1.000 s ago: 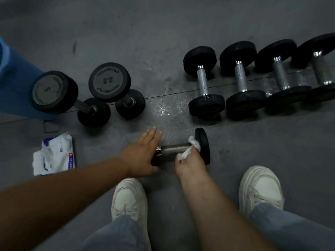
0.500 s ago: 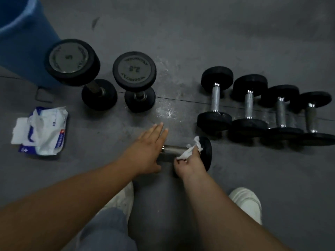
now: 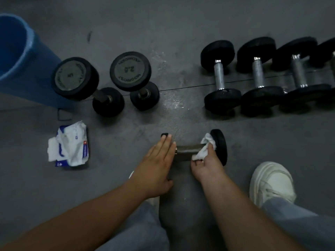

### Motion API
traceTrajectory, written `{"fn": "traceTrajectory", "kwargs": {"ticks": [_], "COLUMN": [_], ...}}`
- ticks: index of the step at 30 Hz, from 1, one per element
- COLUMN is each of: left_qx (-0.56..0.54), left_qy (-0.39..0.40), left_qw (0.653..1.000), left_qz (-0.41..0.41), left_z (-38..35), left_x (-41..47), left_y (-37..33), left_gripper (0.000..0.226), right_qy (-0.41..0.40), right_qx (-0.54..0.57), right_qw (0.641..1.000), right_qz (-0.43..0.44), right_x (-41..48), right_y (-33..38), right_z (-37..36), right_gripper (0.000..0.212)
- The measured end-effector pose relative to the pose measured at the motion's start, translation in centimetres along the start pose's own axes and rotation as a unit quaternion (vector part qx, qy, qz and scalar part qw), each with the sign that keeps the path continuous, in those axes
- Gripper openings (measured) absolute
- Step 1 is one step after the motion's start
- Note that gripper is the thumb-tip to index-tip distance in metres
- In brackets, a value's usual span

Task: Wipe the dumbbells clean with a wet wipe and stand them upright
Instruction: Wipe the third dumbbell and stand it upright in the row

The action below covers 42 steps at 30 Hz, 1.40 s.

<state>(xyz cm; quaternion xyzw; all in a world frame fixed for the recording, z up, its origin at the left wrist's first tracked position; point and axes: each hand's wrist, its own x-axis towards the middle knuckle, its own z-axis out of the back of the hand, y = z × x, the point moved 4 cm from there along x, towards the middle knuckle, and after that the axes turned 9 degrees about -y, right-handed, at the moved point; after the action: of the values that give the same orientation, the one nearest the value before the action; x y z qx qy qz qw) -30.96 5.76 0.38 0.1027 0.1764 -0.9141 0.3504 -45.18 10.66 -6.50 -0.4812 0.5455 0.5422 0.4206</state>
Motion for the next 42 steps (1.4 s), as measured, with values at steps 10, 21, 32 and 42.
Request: {"fn": "traceTrajectory", "kwargs": {"ticks": [10, 21, 32, 42], "left_qx": [0.049, -0.107, -0.124, -0.155], "left_qy": [0.119, 0.009, -0.112, -0.045], "left_qw": [0.992, 0.991, 0.986, 0.987], "left_qz": [0.015, 0.081, 0.025, 0.022], "left_z": [3.9, 2.3, -1.9, 0.3], "left_x": [5.7, 8.7, 3.1, 6.7], "left_y": [1.3, 3.8, 3.4, 4.9], "left_gripper": [0.117, 0.133, 0.128, 0.123], "right_qy": [-0.058, 0.096, -0.001, 0.026], "right_qx": [0.068, -0.251, -0.752, -0.797], "right_qw": [0.994, 0.935, 0.267, 0.197], "right_qz": [-0.065, 0.233, 0.603, 0.571], "right_x": [-0.6, -5.7, -3.3, -3.4], "right_y": [0.6, 1.4, 0.7, -0.2], "right_z": [-0.7, -3.3, -4.7, -4.5], "right_gripper": [0.018, 0.021, 0.044, 0.064]}}
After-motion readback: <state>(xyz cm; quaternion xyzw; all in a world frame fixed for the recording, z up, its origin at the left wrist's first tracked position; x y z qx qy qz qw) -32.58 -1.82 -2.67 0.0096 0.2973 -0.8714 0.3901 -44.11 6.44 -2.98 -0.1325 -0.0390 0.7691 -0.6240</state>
